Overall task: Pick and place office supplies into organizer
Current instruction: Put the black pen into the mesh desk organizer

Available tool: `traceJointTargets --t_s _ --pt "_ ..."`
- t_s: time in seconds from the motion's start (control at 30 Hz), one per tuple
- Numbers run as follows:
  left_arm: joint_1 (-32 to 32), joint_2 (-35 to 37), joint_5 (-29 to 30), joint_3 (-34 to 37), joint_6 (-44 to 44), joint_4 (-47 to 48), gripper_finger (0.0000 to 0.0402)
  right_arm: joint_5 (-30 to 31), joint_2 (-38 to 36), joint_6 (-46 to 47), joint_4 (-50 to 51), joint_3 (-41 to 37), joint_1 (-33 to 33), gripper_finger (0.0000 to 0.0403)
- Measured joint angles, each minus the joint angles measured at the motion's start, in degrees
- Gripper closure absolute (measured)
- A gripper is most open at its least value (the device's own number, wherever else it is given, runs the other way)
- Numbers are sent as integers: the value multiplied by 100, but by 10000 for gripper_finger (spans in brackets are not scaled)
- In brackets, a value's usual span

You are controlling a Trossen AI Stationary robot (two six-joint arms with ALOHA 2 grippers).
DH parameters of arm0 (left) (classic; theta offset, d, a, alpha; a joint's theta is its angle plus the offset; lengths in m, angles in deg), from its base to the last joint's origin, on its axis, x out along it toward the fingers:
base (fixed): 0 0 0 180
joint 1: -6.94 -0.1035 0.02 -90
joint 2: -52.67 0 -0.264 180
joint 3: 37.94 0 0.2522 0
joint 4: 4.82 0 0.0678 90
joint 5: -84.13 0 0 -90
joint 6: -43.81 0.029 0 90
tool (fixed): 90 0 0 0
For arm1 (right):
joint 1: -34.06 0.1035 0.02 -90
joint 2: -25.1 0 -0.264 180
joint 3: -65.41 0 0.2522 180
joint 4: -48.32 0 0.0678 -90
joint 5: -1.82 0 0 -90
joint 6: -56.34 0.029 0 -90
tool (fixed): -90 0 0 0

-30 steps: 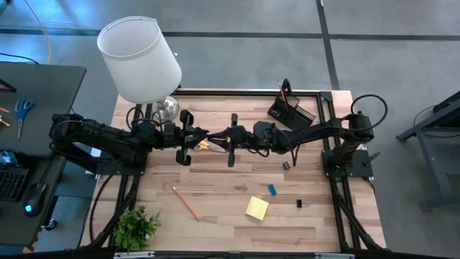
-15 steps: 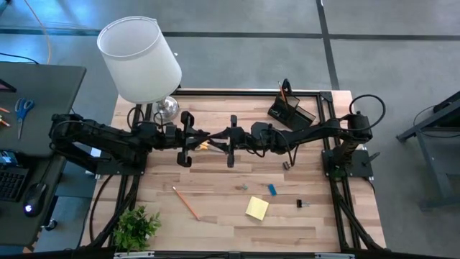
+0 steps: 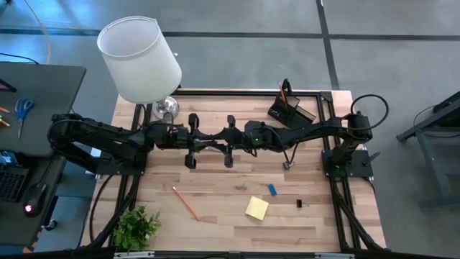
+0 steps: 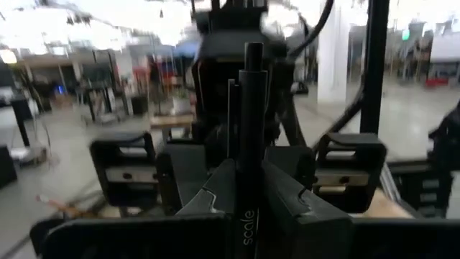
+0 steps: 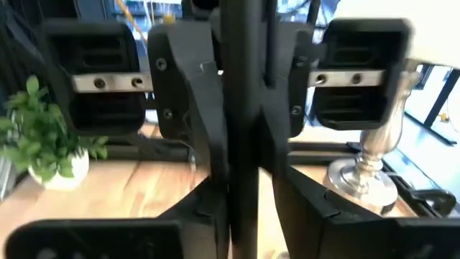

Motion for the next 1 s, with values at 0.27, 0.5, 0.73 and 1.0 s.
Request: traceJointTargets --t_s 0.27,0.5,0.73,1.0 --pt "3 -2 -5 -183 26 548 387 -11 -8 -202 376 137 78 385" --pt "0 2 10 -183 34 592 373 37 -11 -333 444 141 80 380" --pt "-5 74 216 -179 22 644 348 500 -18 -352 628 152 69 389" --pt "0 710 421 -180 23 1067 287 816 -29 -116 800 107 -247 388"
